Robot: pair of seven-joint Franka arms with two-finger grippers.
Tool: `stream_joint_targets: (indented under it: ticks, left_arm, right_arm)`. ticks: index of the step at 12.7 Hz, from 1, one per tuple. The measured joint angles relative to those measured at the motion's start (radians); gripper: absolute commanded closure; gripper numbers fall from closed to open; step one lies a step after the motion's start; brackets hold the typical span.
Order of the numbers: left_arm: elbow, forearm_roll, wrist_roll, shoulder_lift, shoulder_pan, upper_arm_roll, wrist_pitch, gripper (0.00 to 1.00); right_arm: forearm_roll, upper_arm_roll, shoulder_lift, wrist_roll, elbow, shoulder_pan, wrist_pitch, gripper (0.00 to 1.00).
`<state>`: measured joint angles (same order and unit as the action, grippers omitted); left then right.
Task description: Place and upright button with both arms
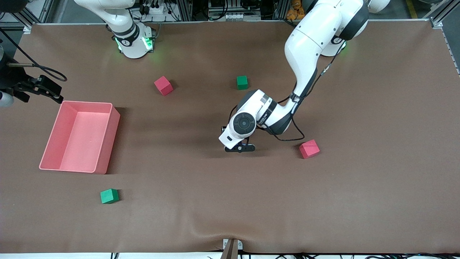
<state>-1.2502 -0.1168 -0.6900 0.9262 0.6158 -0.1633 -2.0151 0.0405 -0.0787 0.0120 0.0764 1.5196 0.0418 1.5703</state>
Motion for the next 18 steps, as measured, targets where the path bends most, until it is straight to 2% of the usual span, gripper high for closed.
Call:
stream_joint_targets:
  ticks: [9,18]
  left_arm:
    - [0.0,-0.005,0.031,0.003,-0.002,0.001,-0.003,0.4]
    - [0.0,-0.036,0.053,0.012,-0.002,0.002,-0.008,0.43]
  right_arm:
    - [-0.02,0.001,0.007,-0.007,-0.005,0.001,-0.006,0.0]
    - [-0.024,0.003,0.008,-0.007,-0.006,0.003,-0.013,0.0]
